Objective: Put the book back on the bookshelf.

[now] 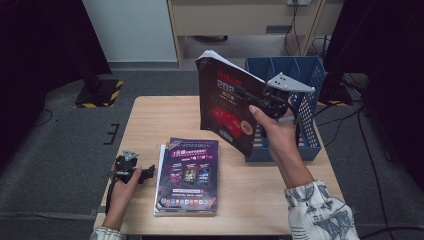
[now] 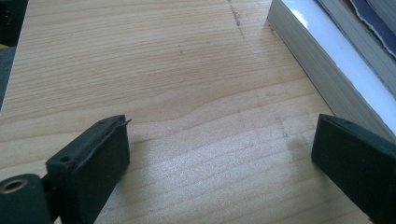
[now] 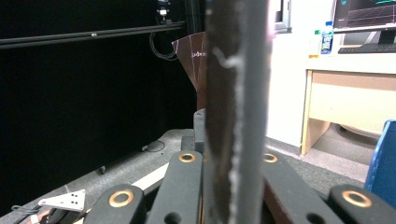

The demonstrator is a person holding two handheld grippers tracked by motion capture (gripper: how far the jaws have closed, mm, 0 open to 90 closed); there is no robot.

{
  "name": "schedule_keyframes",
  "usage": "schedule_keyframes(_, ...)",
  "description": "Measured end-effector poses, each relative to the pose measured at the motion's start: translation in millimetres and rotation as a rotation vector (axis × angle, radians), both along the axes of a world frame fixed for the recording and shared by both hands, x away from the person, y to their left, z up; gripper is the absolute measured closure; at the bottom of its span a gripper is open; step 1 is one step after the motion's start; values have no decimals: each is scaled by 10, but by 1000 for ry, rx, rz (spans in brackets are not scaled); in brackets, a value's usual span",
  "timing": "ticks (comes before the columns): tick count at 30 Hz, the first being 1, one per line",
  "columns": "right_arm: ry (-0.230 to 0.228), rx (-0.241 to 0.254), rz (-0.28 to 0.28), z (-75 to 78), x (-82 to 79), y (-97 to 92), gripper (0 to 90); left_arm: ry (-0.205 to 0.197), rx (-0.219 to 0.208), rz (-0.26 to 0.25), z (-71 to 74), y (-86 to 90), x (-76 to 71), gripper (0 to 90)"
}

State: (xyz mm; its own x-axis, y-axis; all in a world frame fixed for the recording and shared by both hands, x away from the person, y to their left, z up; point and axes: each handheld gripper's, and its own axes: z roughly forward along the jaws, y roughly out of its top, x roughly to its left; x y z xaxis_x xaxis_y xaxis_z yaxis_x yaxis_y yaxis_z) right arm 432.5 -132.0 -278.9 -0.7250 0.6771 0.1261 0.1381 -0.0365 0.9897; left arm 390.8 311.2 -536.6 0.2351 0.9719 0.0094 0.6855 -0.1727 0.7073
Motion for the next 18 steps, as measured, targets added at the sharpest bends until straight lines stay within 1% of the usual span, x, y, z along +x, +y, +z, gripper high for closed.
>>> schedule_keyframes(8, -3, 6, -22, 55, -40, -148, 863, -1, 0, 0, -1, 0, 0, 37)
schedule_keyframes(18, -9, 5, -50, 146, -157, -411, 863, 1, 0, 0, -1, -2, 2, 34)
